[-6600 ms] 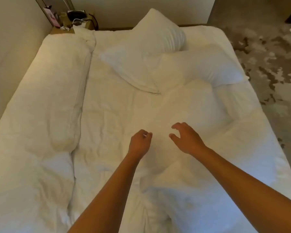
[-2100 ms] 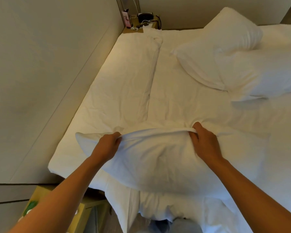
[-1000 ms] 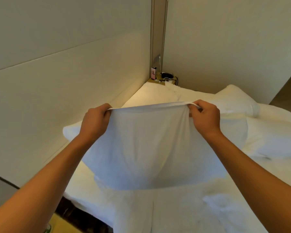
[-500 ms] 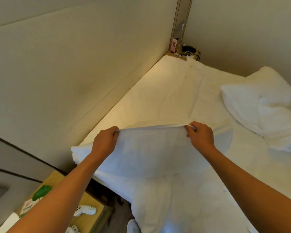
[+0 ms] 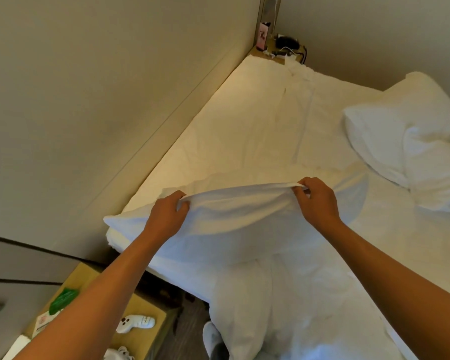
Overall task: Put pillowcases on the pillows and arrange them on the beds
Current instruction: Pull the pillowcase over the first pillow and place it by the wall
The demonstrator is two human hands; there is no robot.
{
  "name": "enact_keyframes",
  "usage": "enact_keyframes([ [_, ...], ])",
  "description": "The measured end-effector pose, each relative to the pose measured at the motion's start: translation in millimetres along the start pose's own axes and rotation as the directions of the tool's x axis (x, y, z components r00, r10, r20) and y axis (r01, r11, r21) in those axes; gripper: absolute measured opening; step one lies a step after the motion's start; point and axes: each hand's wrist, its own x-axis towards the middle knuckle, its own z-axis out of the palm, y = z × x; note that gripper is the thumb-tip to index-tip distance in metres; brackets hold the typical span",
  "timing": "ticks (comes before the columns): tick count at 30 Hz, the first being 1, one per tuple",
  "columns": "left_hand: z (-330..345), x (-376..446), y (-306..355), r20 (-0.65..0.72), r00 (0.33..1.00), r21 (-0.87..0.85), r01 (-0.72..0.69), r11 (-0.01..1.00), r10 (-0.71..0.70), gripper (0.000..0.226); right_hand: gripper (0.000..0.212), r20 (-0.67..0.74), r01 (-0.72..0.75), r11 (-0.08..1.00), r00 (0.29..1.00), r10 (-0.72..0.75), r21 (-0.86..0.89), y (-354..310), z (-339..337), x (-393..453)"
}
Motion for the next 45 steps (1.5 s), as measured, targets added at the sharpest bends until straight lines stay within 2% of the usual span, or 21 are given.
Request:
enact_keyframes([
  [3,0,9,2,0.028,0.999,0.027,0.024,0.999,-0.024,0.021,0.017,0.021,-0.012,0.999,1.000,0.011,0.032,0,9,11],
  [8,-6,21,8,0.068,0.993,0.084,0.093,0.992,-0.099,0.037,0.017,0.033,-0.027,0.994,0.999,0.023,0.107,-3,22,36],
  [14,-4,47,20,0.004,0.986,0.121,0.164,0.979,-0.166,0.029,0.015,0.053,0.037,0.995,0.998,-0.042,0.094,12,30,83],
  [20,6,57,34,-0.013,0.987,0.138,0.158,0.978,-0.158,0.026,0.024,0.205,0.070,0.997,0.976,-0.075,0.029,23,31,115],
  [23,4,62,34,-0.017,0.989,0.137,0.149,0.979,-0.148,0.027,0.029,0.168,0.129,0.990,0.977,-0.135,0.049,18,26,125],
  [27,-4,71,31,-0.008,0.991,0.162,0.130,0.978,-0.131,0.024,0.029,0.158,0.124,0.986,0.977,-0.141,0.112,11,23,129],
  [35,-6,96,18,-0.068,0.992,0.308,0.126,0.943,-0.110,0.031,0.024,0.120,0.190,0.982,0.975,-0.186,-0.015,-5,25,145],
  [41,-20,117,4,-0.241,0.968,0.218,0.121,0.968,-0.067,0.026,0.025,0.069,0.192,0.981,0.979,-0.193,0.023,-46,24,172],
  [45,-51,128,1,-0.279,0.957,0.162,0.133,0.978,-0.083,0.026,0.029,-0.005,0.184,0.976,0.983,-0.185,0.112,-93,27,189],
])
